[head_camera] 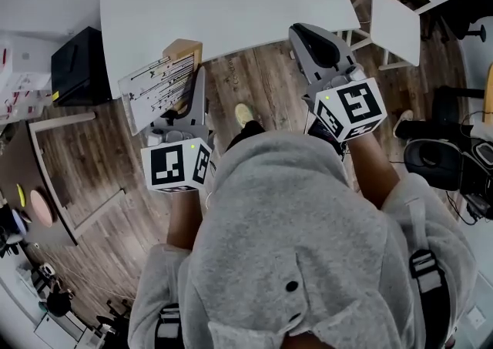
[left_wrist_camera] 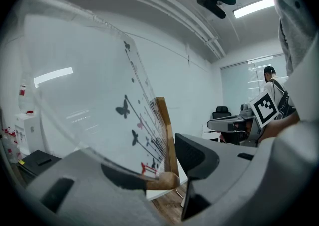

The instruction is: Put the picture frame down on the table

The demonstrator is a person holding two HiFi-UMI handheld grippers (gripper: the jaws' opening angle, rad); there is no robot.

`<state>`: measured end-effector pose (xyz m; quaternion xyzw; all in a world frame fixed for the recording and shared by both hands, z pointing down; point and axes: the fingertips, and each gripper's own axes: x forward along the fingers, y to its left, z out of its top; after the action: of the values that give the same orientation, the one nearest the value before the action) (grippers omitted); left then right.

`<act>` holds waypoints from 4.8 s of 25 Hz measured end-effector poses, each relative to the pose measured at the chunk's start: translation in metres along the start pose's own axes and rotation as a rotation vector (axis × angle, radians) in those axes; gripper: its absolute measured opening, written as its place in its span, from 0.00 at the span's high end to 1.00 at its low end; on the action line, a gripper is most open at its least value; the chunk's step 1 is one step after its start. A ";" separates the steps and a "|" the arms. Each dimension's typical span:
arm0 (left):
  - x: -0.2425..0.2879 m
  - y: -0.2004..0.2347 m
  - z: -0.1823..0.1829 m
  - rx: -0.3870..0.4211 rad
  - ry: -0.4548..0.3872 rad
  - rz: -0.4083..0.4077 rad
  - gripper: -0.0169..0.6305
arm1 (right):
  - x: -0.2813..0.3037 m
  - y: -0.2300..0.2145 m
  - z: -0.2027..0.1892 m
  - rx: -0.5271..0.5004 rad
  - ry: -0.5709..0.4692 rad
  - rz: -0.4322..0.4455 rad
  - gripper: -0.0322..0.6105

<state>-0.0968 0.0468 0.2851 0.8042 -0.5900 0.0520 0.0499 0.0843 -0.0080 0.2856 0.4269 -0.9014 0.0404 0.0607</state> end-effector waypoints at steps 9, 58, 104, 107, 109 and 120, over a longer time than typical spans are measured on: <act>0.006 0.034 -0.003 -0.012 -0.003 -0.006 0.67 | 0.033 0.016 0.000 -0.009 0.010 -0.004 0.89; 0.137 0.119 0.006 -0.008 0.030 0.007 0.67 | 0.185 -0.054 0.007 0.014 0.025 0.007 0.89; 0.299 0.167 -0.112 -0.071 0.348 0.000 0.67 | 0.297 -0.130 -0.073 0.137 0.245 0.041 0.89; 0.305 0.167 -0.124 -0.069 0.375 0.007 0.67 | 0.301 -0.130 -0.081 0.146 0.258 0.061 0.89; 0.312 0.167 -0.130 -0.068 0.390 0.013 0.67 | 0.303 -0.134 -0.089 0.158 0.271 0.064 0.89; 0.325 0.175 -0.169 -0.060 0.463 0.044 0.67 | 0.315 -0.138 -0.115 0.188 0.319 0.078 0.89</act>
<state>-0.1713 -0.2882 0.5020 0.7560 -0.5815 0.2184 0.2065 0.0020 -0.3221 0.4479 0.3835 -0.8885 0.1941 0.1607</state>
